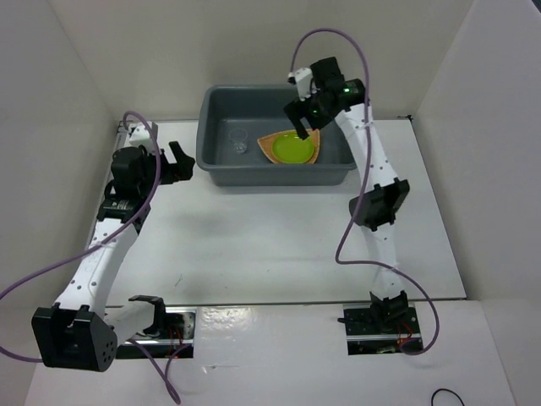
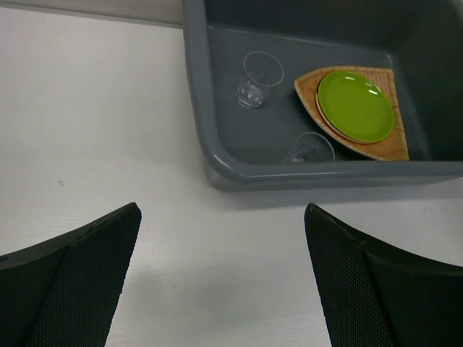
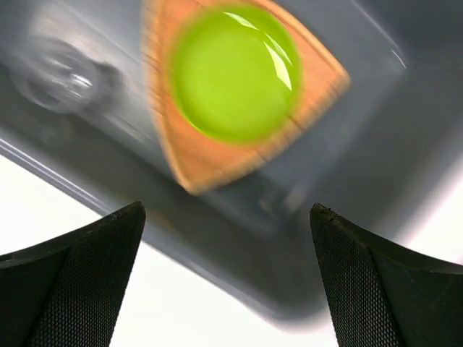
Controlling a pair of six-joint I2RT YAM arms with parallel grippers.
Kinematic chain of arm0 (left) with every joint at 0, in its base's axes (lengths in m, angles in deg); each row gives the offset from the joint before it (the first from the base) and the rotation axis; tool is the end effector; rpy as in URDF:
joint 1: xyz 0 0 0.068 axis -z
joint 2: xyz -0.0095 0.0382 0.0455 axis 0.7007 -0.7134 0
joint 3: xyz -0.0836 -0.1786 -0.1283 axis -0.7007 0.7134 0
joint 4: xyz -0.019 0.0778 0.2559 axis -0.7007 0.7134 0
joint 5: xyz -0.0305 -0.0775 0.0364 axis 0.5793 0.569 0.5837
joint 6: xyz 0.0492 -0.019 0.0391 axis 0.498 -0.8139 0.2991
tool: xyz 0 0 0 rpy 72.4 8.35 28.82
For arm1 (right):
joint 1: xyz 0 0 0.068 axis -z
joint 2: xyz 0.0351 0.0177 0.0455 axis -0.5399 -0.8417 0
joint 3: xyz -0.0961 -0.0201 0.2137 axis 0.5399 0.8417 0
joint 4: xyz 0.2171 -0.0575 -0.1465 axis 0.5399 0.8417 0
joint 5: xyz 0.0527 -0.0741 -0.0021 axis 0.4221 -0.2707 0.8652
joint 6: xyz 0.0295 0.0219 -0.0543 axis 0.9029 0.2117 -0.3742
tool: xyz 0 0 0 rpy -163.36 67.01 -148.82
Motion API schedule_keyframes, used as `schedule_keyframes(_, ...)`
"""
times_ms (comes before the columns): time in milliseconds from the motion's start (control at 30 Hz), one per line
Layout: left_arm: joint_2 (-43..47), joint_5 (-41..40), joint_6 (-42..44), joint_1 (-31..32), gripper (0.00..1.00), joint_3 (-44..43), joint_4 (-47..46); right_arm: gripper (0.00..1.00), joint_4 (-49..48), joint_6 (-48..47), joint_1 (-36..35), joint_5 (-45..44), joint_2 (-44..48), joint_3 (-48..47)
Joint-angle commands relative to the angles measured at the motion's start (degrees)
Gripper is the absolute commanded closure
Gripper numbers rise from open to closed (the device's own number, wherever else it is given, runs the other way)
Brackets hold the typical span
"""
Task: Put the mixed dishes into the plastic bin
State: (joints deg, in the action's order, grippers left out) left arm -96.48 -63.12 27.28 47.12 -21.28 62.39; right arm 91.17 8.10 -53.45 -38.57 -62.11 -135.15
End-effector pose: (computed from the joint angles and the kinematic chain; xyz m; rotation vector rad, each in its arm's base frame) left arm 0.2934 -0.0183 0.3115 -0.1916 1.7807 -0.3557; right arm 0.4312 0.1666 0.3435 -0.8625 2.2526 0.0734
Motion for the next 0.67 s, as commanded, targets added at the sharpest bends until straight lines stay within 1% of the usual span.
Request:
schedule_keyframes(0, -0.2, 0.9, 2.0, 0.9, 0.0, 2.0, -6.8, 0.01, 1.3, 0.9, 5.9, -4.0, 15.3, 6.9)
schedule_keyframes(67, 0.3, -0.2, 2.0, 0.9, 0.0, 2.8, -7.5, 0.01, -0.4, 1.5, 7.3, -4.7, 19.8, 12.8)
schedule_keyframes(100, 0.3, -0.2, 2.6, 1.5, 0.0, 3.5, -7.5, 0.01, -1.0, 1.5, 7.8, -5.8, 24.6, 19.4)
schedule_keyframes(133, 0.3, -1.0, 2.7, 1.5, 0.0, 4.1, -7.5, 0.01, -1.7, 1.5, 8.6, -5.8, 27.0, 22.9)
schedule_keyframes(167, 0.3, -1.7, 2.7, 1.5, 0.0, 4.1, -7.5, 0.01, -4.1, 1.5, 9.2, -6.5, 29.5, 30.5)
schedule_keyframes(200, -0.2, -1.7, 2.7, 2.0, 0.0, 4.1, -7.5, 0.01, -5.4, 1.5, 9.8, -6.5, 35.0, 34.8)
schedule_keyframes(233, -0.2, -2.4, 3.2, 2.0, 0.0, 4.1, -6.4, 0.01, -7.1, 1.5, 11.4, -6.5, 38.0, 39.2)
schedule_keyframes(267, -0.2, -2.4, 3.2, 2.5, 0.0, 4.1, -6.4, 0.01, -8.9, 1.5, 12.5, -6.5, 40.9, 48.0)
schedule_keyframes(300, -0.9, -2.4, 3.7, 2.6, 0.0, 4.1, -5.0, 0.01, -12.2, 1.5, 13.6, -6.5, 46.6, 52.3)
schedule_keyframes(333, -1.5, -1.7, 3.7, 3.1, 0.0, 3.4, -4.2, 0.01, -14.9, 2.0, 16.1, -6.5, 49.4, 59.8)
schedule_keyframes(367, -1.5, -1.0, 3.7, 3.1, 0.0, 2.8, -4.2, 0.01, -14.9, 2.0, 17.5, -6.0, 51.9, 63.4)
schedule_keyframes(400, -2.1, -0.4, 3.7, 3.1, 0.0, 2.8, -4.2, 0.01, -17.3, 2.5, 19.0, -4.8, 56.6, 66.5)
schedule_keyframes(433, -2.7, -0.4, 2.1, 3.1, 0.0, 2.0, -2.8, 0.01, -18.4, 2.5, 22.2, -4.3, 58.5, 72.2)
schedule_keyframes(500, -3.3, 0.9, 0.9, 3.1, 0.0, 1.3, -2.2, 0.01, -21.0, 1.9, 25.1, -2.6, 63.5, 77.0)
schedule_keyframes(533, -3.9, 3.8, 0.9, 3.1, 0.0, 1.3, -1.7, 0.01, -22.0, 1.3, 26.9, -2.5, 65.0, 80.7)
schedule_keyframes(633, -3.9, 6.2, 1.7, 3.7, 0.0, -0.3, -0.3, 0.01, -25.5, -1.0, 28.9, -1.3, 69.5, 86.2)
